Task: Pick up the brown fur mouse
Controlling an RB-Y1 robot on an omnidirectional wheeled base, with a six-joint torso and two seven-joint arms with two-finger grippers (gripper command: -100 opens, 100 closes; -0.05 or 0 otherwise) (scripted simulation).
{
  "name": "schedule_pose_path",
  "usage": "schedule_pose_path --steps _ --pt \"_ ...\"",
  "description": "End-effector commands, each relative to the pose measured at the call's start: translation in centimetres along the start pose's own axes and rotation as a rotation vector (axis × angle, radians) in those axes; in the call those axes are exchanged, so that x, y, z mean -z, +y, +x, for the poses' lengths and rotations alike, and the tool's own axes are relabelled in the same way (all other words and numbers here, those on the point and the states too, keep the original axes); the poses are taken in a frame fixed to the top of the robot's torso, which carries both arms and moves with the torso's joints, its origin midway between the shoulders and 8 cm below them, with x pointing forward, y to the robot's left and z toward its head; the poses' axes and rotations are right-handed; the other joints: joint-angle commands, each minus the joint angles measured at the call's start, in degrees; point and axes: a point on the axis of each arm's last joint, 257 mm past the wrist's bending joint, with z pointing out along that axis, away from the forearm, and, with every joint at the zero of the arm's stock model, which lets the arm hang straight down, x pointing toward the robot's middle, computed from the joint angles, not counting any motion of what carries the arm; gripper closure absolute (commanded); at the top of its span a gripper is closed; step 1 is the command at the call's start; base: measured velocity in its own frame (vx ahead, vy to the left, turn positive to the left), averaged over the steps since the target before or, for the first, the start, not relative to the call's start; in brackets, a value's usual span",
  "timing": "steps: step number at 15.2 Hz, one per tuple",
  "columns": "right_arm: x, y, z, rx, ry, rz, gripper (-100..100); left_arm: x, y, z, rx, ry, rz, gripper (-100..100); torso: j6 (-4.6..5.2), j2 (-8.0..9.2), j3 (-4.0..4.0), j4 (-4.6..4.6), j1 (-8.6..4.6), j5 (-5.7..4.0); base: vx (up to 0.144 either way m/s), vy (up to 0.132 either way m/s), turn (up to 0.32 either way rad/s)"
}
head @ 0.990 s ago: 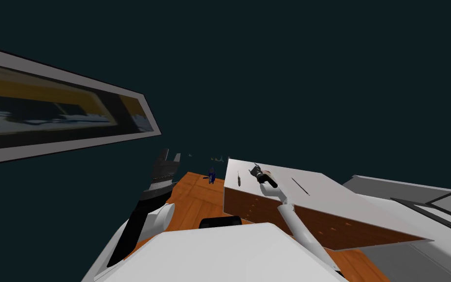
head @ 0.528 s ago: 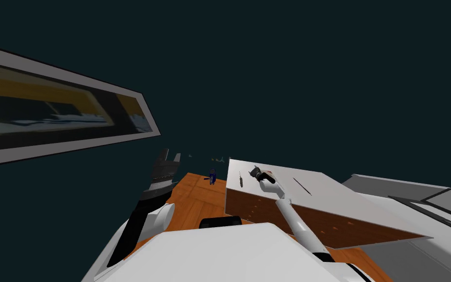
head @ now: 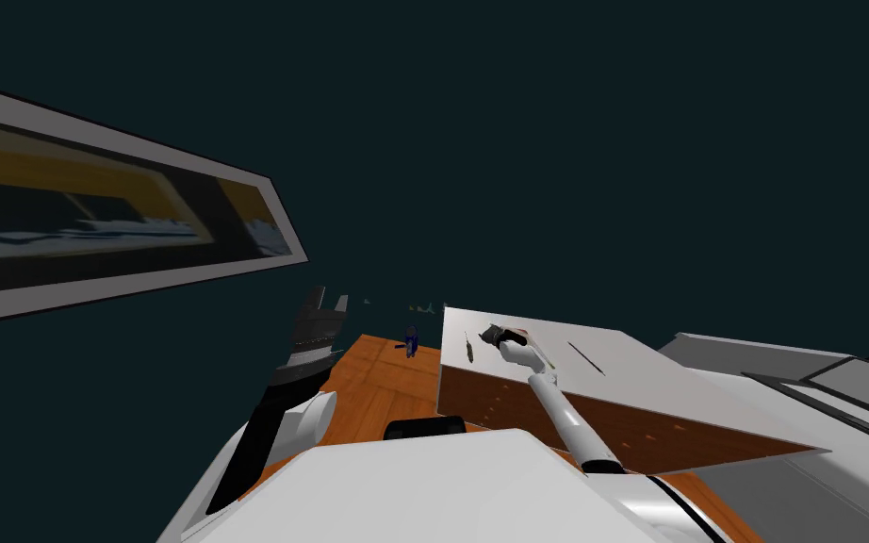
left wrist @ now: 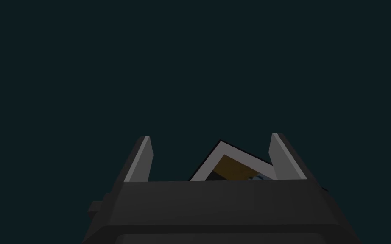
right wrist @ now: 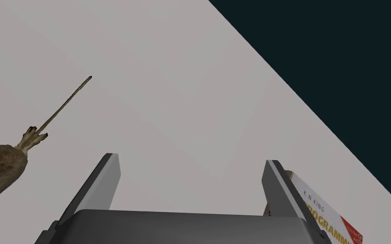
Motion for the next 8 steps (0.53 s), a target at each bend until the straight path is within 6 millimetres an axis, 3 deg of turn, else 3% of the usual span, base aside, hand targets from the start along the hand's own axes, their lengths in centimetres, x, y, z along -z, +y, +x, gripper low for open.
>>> schedule_pose_path --steps 1,8 --pt "-0.3 -0.4 -0.7 -0.029 -0.031 0.025 -100 0.0 0.0 0.0 0.0 0.0 0.0 0 0.0 0.0 0.0 0.0 0.0 0.0 0.025 0.054 -0.015" --pt "-1.1 -2.1 -3.0 -0.201 -0.155 0.126 -100 0.0 0.0 0.0 0.0 0.0 0.0 0 0.0 0.06 0.03 0.01 -0.03 -0.01 0.022 0.065 -0.03"
